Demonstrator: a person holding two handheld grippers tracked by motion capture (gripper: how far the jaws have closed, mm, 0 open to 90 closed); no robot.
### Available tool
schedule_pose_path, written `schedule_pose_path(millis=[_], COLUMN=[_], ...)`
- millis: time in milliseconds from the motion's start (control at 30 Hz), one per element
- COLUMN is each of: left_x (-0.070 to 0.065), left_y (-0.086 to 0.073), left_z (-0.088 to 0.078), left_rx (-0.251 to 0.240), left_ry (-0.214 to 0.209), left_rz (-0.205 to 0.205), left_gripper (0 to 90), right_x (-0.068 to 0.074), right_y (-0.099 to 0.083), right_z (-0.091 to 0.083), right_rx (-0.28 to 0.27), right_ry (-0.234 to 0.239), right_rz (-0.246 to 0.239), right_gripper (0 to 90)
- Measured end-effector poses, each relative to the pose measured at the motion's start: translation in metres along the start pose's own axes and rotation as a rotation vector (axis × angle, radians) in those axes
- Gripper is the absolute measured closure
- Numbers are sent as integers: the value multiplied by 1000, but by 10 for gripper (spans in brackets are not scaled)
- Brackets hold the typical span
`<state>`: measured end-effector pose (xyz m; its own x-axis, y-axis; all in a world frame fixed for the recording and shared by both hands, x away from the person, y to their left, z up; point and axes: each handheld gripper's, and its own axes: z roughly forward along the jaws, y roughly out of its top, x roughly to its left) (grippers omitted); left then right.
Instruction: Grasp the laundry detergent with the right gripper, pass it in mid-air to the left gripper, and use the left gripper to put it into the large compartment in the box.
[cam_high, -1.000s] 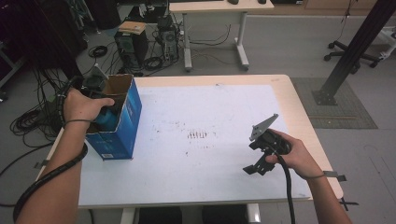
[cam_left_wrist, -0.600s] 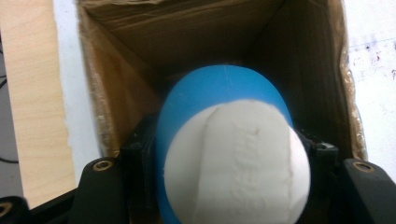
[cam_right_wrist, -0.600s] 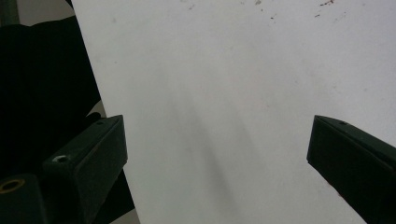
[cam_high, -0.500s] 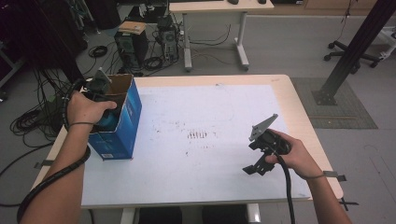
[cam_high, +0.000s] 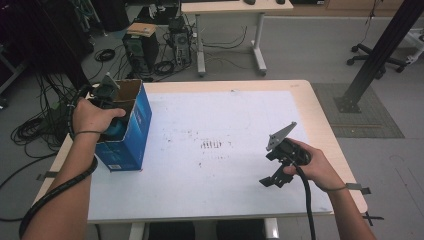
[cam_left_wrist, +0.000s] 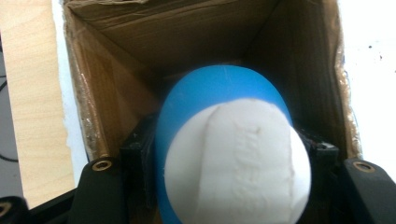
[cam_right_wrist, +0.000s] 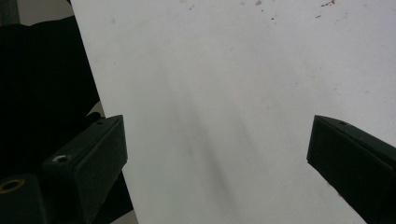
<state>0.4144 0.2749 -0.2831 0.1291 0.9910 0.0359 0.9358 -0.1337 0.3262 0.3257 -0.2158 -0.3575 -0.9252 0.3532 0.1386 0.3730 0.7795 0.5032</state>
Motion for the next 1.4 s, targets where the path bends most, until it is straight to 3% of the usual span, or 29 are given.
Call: schedule_pose_path(millis=[600, 1400], left_x=[0, -2], left_y=[1, 4], left_z=[1, -14], left_rx=[3, -16], left_ry=[-8, -5], left_rz=[-23, -25], left_gripper=[367, 314], right_x=[-1, 1], right_y=[-3, -1], right_z=[1, -1], right_rx=[-1, -5], right_ry=[-1, -3], right_rz=[8, 5], right_gripper=[50, 50])
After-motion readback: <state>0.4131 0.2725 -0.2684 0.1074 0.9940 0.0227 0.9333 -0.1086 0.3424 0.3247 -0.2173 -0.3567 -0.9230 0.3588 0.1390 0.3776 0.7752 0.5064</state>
